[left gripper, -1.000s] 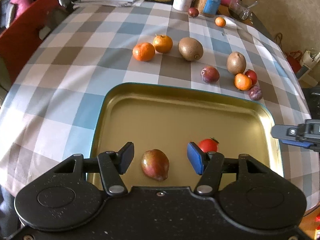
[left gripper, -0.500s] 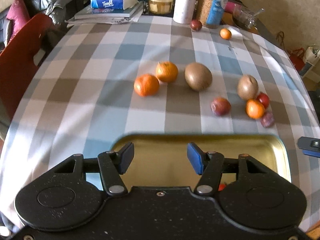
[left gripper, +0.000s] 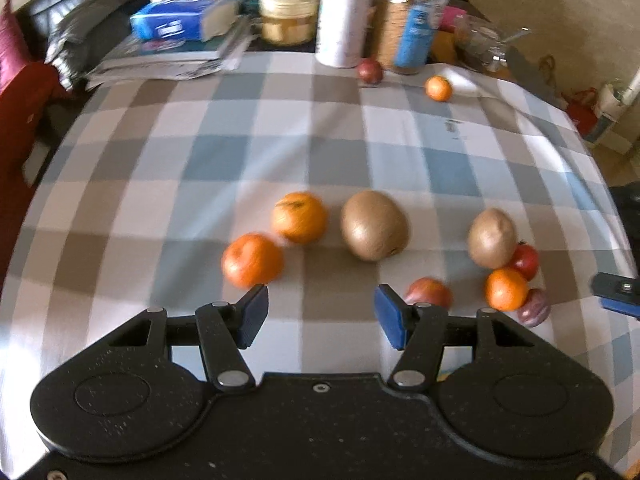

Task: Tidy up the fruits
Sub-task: 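Move both tools to the fruit group beyond the tray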

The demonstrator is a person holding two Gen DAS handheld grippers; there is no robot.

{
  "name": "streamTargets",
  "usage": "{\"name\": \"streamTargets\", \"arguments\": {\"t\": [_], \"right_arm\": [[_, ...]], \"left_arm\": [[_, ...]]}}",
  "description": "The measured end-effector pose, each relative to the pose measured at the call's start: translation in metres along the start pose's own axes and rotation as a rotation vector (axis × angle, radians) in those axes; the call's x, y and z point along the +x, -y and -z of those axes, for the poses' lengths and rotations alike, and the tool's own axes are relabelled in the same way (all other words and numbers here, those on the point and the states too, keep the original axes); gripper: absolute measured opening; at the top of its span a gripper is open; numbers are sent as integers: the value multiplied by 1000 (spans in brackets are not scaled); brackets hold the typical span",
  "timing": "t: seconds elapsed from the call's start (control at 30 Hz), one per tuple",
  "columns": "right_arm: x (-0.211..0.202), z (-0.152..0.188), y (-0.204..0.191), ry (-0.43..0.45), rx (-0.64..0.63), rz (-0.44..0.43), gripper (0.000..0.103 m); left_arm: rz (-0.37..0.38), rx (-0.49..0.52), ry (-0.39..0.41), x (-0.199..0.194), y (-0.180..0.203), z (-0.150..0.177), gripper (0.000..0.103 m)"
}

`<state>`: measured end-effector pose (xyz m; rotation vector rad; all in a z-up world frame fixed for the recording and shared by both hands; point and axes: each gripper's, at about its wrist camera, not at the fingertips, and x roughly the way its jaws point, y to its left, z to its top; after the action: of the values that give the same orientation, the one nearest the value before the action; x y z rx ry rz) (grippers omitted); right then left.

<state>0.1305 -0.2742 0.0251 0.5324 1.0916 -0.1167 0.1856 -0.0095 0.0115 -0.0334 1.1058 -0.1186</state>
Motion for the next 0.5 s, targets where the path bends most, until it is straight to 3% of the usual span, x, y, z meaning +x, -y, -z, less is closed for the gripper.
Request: {"name": "streamTargets", "arguments": {"t": [0.3, 0.5], "right_arm": [[26, -11, -8, -49, 6, -40, 39], [43, -7, -18, -76, -53, -5, 39]], "left_arm": [[51, 65, -25, 11, 31, -9, 63], [35, 57, -26, 16, 27, -18, 63]]}}
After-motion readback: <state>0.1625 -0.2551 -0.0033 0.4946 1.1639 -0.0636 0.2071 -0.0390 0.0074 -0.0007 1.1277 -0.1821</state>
